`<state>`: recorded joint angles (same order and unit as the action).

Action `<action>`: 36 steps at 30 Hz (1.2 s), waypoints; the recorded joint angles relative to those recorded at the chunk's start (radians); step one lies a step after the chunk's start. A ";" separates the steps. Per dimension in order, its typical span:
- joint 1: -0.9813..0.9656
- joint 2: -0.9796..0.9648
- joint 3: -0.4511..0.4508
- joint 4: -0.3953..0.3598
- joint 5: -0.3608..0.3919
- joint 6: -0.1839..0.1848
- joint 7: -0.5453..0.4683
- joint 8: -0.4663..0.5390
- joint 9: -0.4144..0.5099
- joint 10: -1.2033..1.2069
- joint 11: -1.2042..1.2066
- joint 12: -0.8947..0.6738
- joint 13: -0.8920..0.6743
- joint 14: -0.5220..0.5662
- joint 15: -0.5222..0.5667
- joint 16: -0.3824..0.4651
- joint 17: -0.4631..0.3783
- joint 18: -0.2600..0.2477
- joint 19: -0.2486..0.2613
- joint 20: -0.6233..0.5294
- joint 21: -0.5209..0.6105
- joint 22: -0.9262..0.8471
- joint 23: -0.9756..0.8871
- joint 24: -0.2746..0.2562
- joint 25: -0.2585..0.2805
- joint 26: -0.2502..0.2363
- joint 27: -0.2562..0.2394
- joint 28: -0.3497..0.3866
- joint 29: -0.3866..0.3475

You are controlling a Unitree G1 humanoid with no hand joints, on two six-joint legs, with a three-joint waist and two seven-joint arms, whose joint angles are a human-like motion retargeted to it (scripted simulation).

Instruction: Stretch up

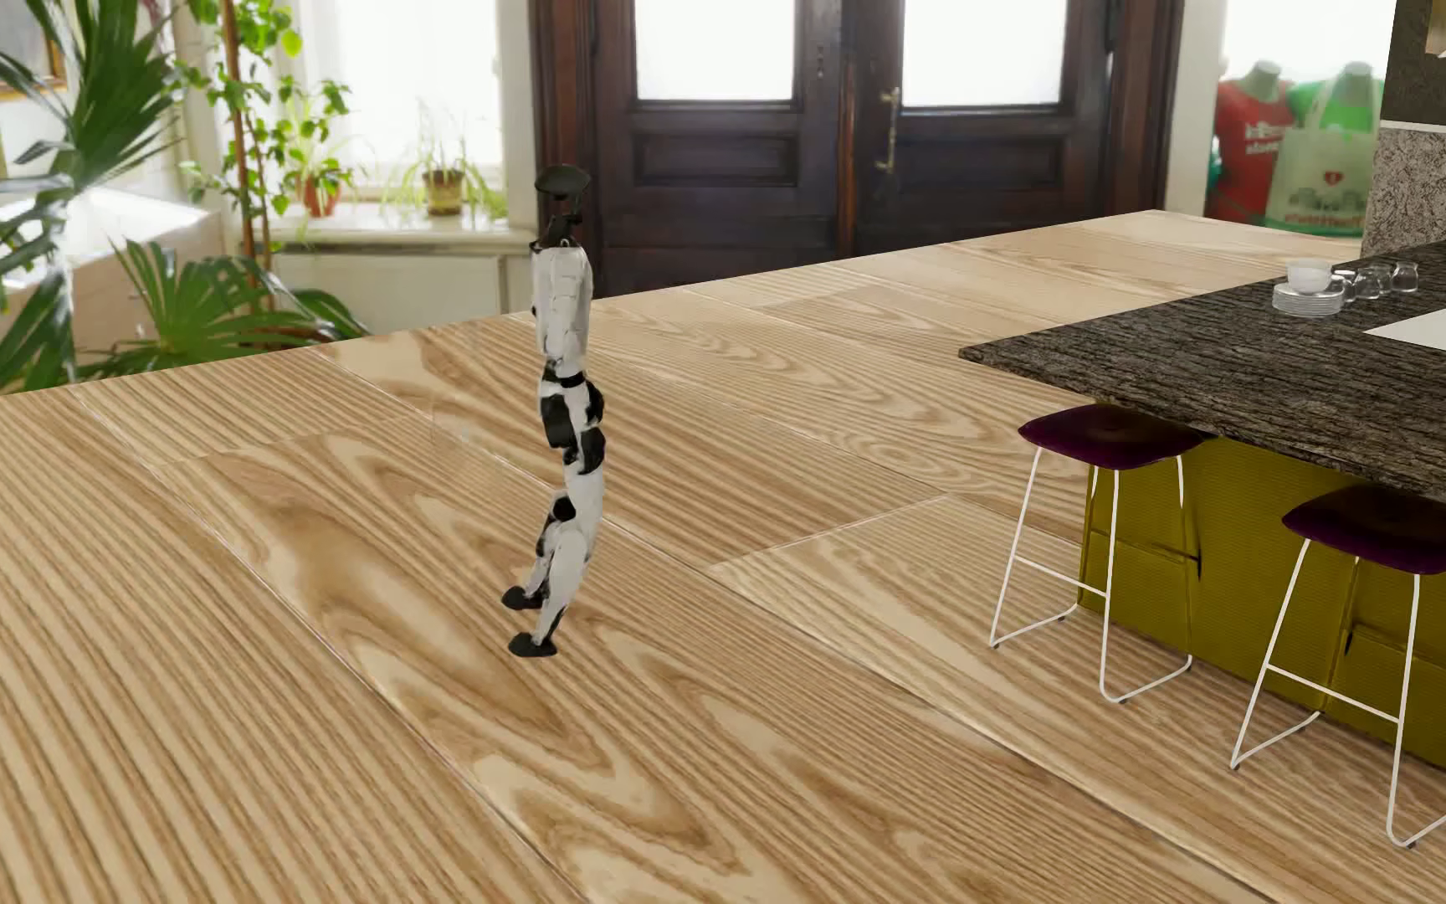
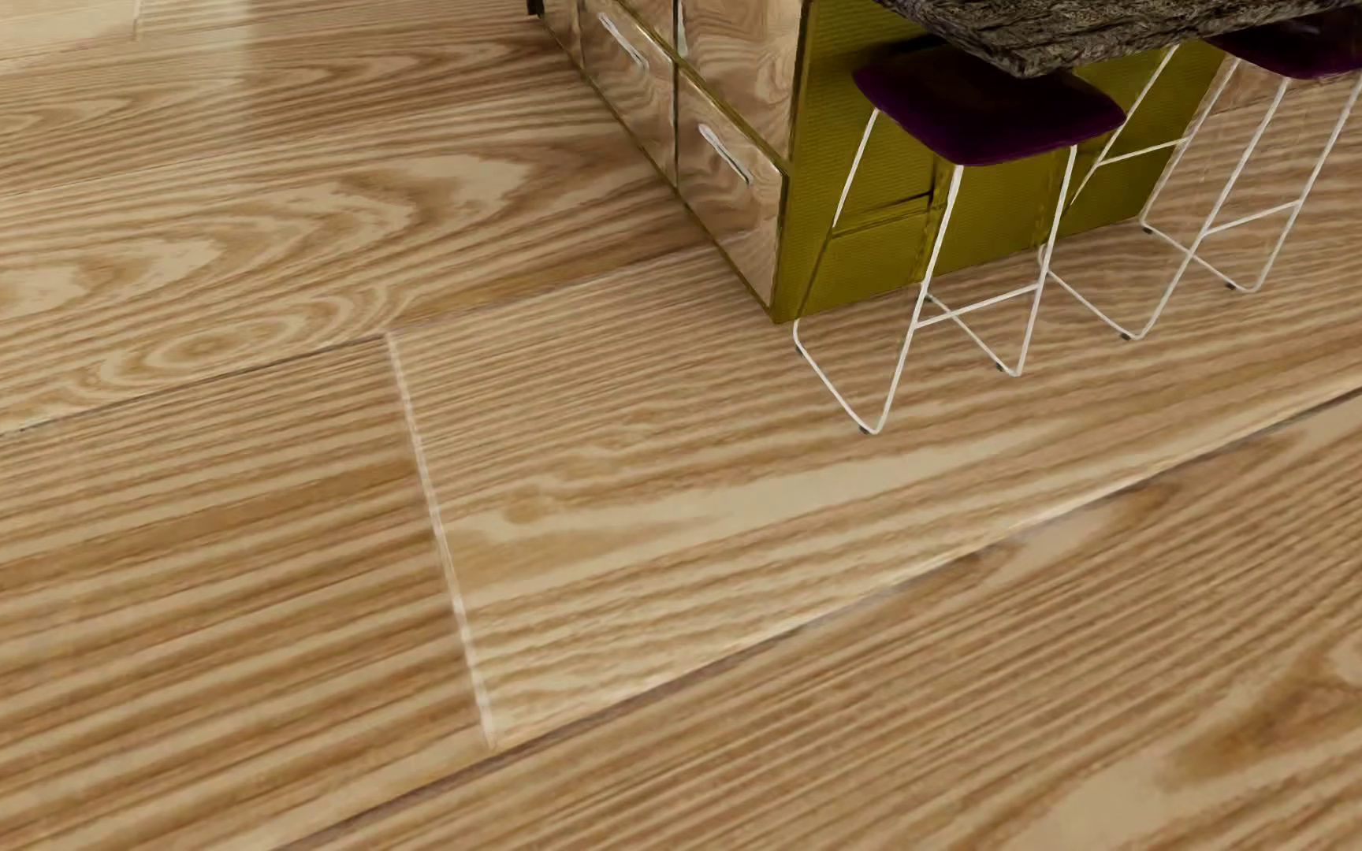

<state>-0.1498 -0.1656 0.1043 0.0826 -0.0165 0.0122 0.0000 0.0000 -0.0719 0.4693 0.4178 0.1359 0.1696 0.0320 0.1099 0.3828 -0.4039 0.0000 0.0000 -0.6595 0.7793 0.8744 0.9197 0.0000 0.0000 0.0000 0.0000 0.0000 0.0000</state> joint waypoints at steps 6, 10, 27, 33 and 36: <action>-0.008 -0.019 -0.014 0.004 0.003 -0.005 0.000 0.000 0.017 0.019 0.000 -0.259 -0.321 -0.010 0.056 0.088 -0.114 0.000 0.000 0.303 -0.217 -0.562 -0.569 0.000 0.000 0.000 0.000 0.000 0.000; 0.032 0.014 -0.005 0.022 0.016 0.000 0.000 0.000 0.041 0.027 -0.004 -0.757 -0.868 -0.010 0.032 0.171 -0.199 0.000 0.000 0.524 -0.322 -0.843 -0.820 0.000 0.000 0.000 0.000 0.000 0.000; 0.079 0.045 -0.036 0.032 0.030 -0.023 0.000 0.000 -0.021 -0.001 -0.016 -1.247 -1.384 0.024 -0.006 0.287 -0.300 0.000 0.000 0.781 -0.584 -1.133 -1.138 0.000 0.000 0.000 0.000 0.000 0.000; 0.068 0.033 -0.036 0.038 0.036 -0.017 0.000 0.000 -0.021 -0.001 -0.016 -1.234 -1.369 0.027 -0.005 0.283 -0.299 0.000 0.000 0.777 -0.579 -1.102 -1.121 0.000 0.000 0.000 0.000 0.000 0.000; 0.067 0.034 -0.035 0.040 0.038 -0.016 0.000 0.000 -0.019 0.001 -0.015 -1.238 -1.370 0.025 -0.003 0.286 -0.298 0.000 0.000 0.765 -0.579 -1.089 -1.110 0.000 0.000 0.000 0.000 0.000 0.000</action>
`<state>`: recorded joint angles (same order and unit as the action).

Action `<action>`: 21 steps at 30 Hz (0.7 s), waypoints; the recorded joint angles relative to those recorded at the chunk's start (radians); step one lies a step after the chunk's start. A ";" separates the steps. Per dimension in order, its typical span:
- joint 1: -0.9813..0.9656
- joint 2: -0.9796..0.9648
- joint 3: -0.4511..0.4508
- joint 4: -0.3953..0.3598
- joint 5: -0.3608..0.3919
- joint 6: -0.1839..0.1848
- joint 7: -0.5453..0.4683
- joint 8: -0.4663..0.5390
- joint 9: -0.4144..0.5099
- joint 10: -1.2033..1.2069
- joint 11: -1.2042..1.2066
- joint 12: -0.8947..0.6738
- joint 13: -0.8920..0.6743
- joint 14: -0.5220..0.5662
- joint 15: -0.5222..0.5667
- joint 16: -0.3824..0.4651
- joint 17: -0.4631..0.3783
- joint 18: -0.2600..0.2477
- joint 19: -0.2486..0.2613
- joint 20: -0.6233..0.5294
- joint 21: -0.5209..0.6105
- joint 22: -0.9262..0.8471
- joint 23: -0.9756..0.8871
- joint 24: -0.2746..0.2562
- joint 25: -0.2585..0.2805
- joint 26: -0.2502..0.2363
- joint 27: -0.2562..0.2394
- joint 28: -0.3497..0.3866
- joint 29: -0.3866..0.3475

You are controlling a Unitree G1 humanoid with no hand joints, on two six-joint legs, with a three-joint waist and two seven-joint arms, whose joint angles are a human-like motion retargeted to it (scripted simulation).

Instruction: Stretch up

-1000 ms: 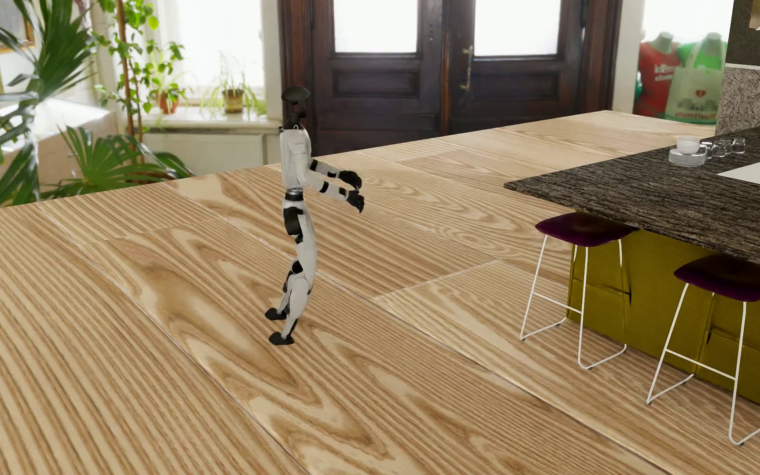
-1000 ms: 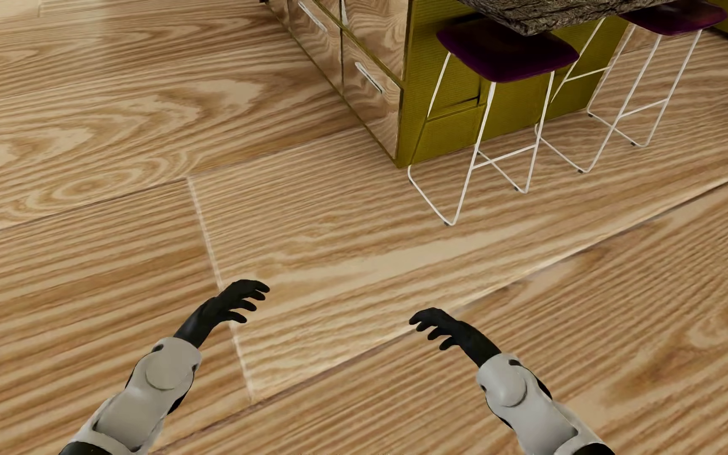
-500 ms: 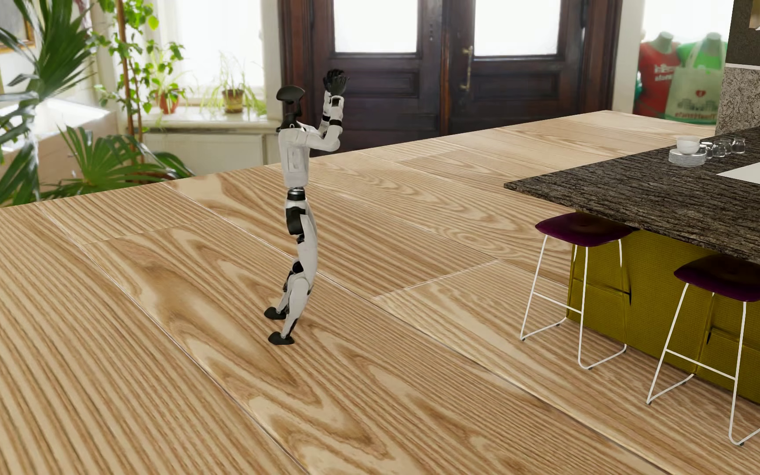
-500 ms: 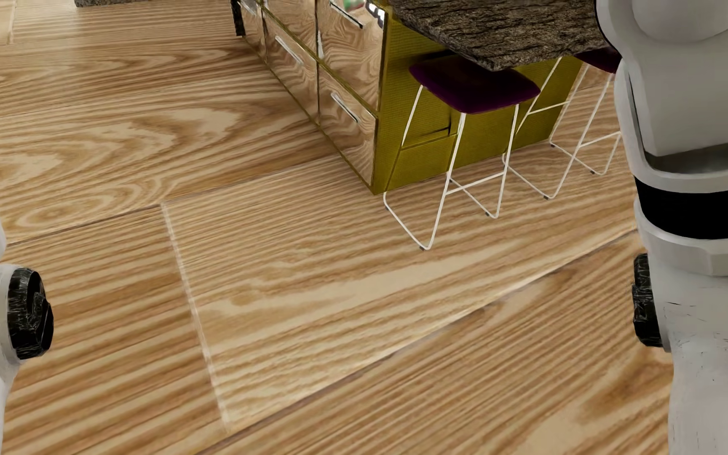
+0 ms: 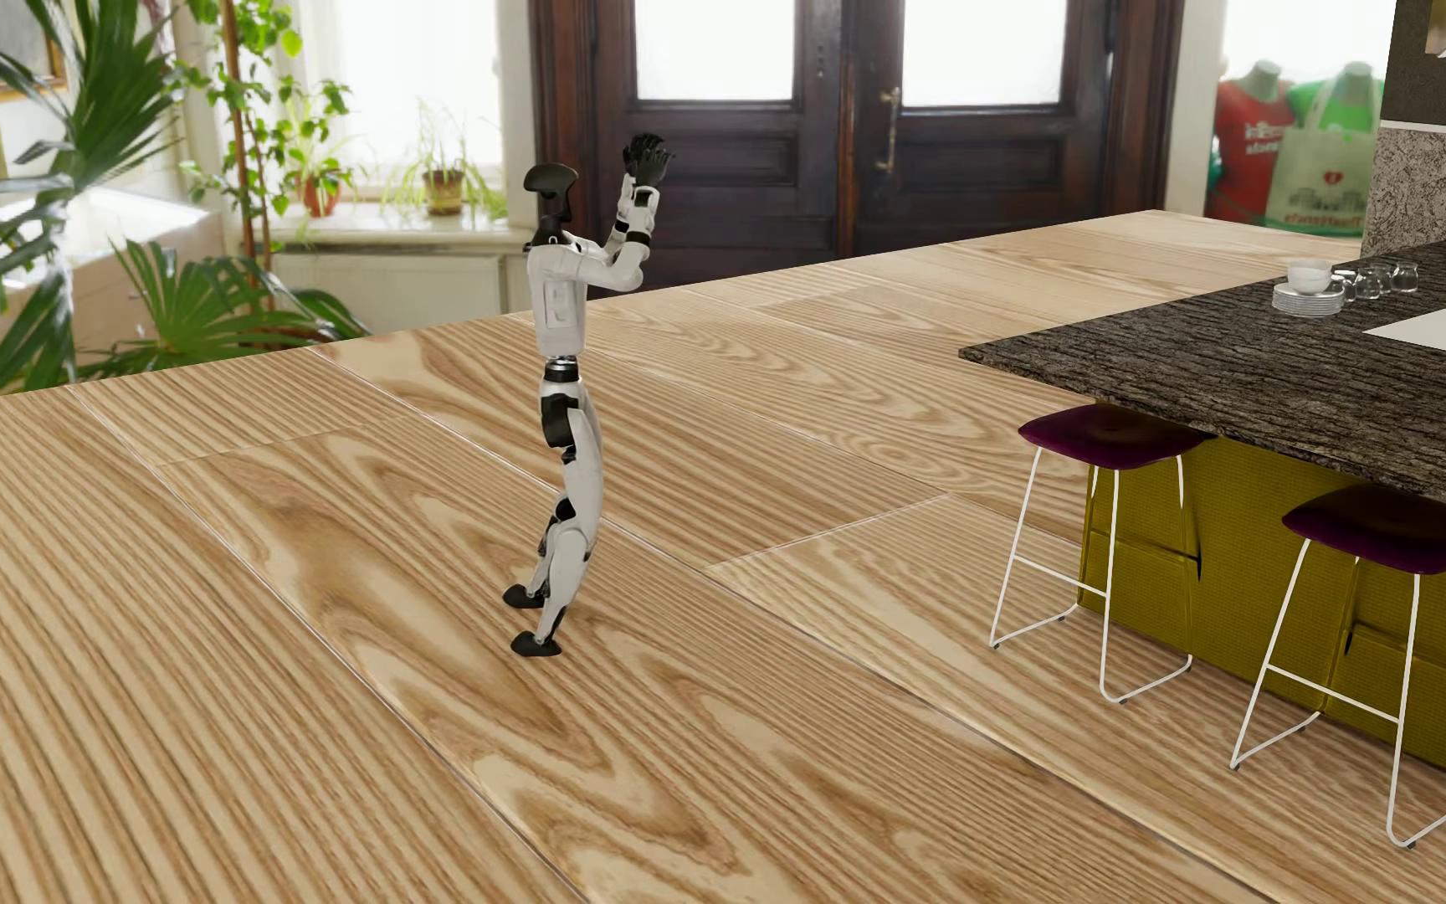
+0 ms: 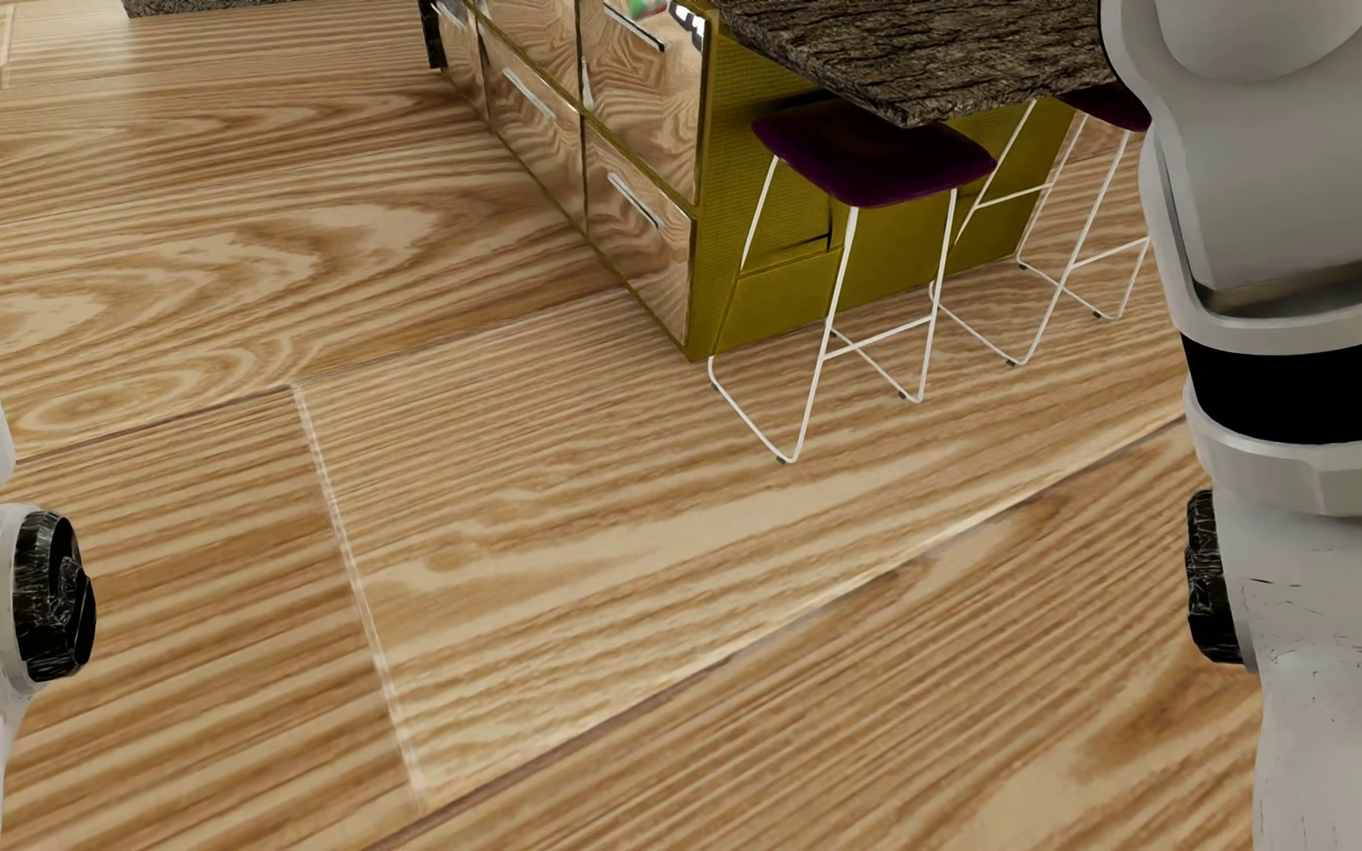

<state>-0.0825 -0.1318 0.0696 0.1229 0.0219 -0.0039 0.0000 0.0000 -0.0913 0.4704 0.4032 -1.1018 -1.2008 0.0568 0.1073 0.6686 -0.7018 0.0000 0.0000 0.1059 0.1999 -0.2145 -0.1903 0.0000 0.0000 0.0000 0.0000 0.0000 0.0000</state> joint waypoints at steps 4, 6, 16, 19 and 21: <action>0.001 0.003 -0.002 0.002 0.001 -0.001 0.000 0.000 0.002 0.001 0.001 0.003 0.007 0.000 0.002 0.000 -0.002 0.000 0.000 0.003 0.002 0.003 -0.004 0.000 0.000 0.000 0.000 0.000 0.000; 0.001 0.000 -0.002 0.001 0.001 -0.002 0.000 0.000 0.001 0.001 0.002 0.006 0.012 0.000 0.010 0.001 0.000 0.000 0.000 0.010 0.000 0.004 -0.001 0.000 0.000 0.000 0.000 0.000 0.000; 0.003 0.007 -0.006 -0.003 -0.003 0.000 0.000 0.000 0.001 -0.001 0.001 0.009 0.020 0.005 0.003 0.004 0.001 0.000 0.000 0.017 -0.003 0.011 0.009 0.000 0.000 0.000 0.000 0.000 0.000; 0.003 0.005 -0.005 -0.005 -0.005 -0.001 0.000 0.000 0.002 -0.001 0.001 0.013 0.020 0.006 0.005 0.004 -0.001 0.000 0.000 0.018 -0.002 0.015 0.011 0.000 0.000 0.000 0.000 0.000 0.000; 0.003 0.005 -0.004 -0.006 -0.006 -0.002 0.000 0.000 0.003 -0.001 0.000 0.014 0.021 0.004 0.004 0.005 -0.001 0.000 0.000 0.019 -0.001 0.014 0.012 0.000 0.000 0.000 0.000 0.000 0.000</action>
<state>-0.0798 -0.1268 0.0653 0.1171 0.0161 -0.0056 0.0000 0.0000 -0.0882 0.4691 0.4037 -1.0877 -1.1801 0.0611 0.1110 0.6739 -0.7025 0.0000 0.0000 0.1250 0.1989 -0.2004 -0.1785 0.0000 0.0000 0.0000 0.0000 0.0000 0.0000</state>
